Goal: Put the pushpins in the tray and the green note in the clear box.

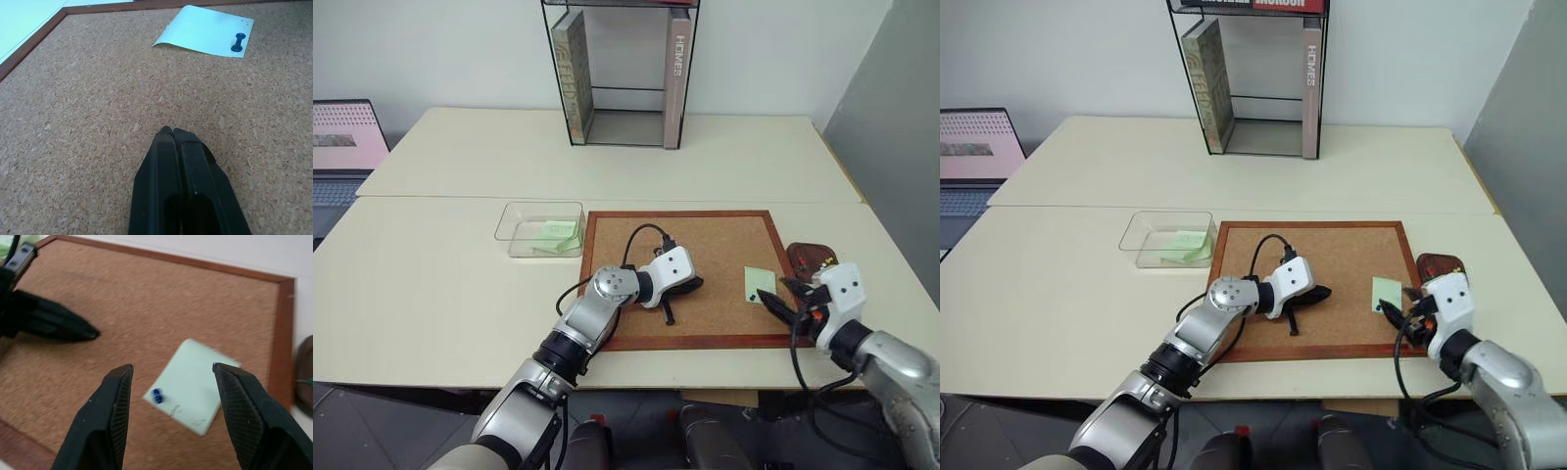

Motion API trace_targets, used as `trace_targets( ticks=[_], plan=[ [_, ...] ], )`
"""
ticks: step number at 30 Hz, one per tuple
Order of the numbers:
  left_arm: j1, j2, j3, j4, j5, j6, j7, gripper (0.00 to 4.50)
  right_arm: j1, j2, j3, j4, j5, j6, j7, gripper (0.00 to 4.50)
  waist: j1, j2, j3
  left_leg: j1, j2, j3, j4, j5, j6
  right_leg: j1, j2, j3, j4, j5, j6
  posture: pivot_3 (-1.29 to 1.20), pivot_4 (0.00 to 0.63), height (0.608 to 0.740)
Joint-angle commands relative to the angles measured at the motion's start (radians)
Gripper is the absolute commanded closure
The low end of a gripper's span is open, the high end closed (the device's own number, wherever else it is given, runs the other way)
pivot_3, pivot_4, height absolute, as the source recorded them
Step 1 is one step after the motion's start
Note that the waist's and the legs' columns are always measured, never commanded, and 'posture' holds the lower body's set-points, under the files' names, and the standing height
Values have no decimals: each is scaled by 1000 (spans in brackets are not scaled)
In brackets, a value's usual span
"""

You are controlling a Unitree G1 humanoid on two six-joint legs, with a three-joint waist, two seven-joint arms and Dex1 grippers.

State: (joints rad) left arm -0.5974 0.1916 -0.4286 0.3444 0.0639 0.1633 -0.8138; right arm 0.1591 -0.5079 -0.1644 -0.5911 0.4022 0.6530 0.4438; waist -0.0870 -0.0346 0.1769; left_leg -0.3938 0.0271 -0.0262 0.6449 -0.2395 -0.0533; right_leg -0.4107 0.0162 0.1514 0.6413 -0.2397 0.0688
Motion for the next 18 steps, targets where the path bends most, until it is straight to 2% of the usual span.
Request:
trace_targets(
  ticks=[1, 10, 11, 13, 18],
  plan=[
    [20, 6, -31, 52, 43, 18, 4, 4500, -13, 51, 38, 31, -65, -92, -50, 1758, 0, 0, 0, 0, 0, 0, 0, 0, 0, 0, 0, 0, 0, 0, 0, 0, 150, 740],
    [22, 10, -29, 45, 43, 23, 1, 4500, -33, 96, 47, 131, -118, -164, -70, 1758, 1, 0, 0, -1, 0, 0, -1, 0, 0, -1, 0, -1, 0, 0, 0, 0, 150, 740],
    [22, 10, -29, 43, 43, 24, 1, 4500, -34, 99, 47, 135, -121, -168, -70, 2035, 1, 0, 0, -1, 0, 0, -1, 0, 0, -1, 0, -1, 0, 0, 0, 0, 150, 740],
    [22, 11, -30, 43, 43, 24, 1, 4500, -34, 101, 50, 142, -129, -175, -69, 2223, 1, 0, 0, -1, 0, 0, -1, 0, 0, -1, 0, -1, 0, 0, 0, 0, 150, 740],
    [21, 11, -30, 46, 43, 21, 0, 4500, -17, 101, 57, 140, -132, -178, -64, 3210, 1, 0, 0, -1, 0, 0, -1, 0, 0, -1, 0, -1, 0, 0, 0, 0, 150, 740]
  ],
)
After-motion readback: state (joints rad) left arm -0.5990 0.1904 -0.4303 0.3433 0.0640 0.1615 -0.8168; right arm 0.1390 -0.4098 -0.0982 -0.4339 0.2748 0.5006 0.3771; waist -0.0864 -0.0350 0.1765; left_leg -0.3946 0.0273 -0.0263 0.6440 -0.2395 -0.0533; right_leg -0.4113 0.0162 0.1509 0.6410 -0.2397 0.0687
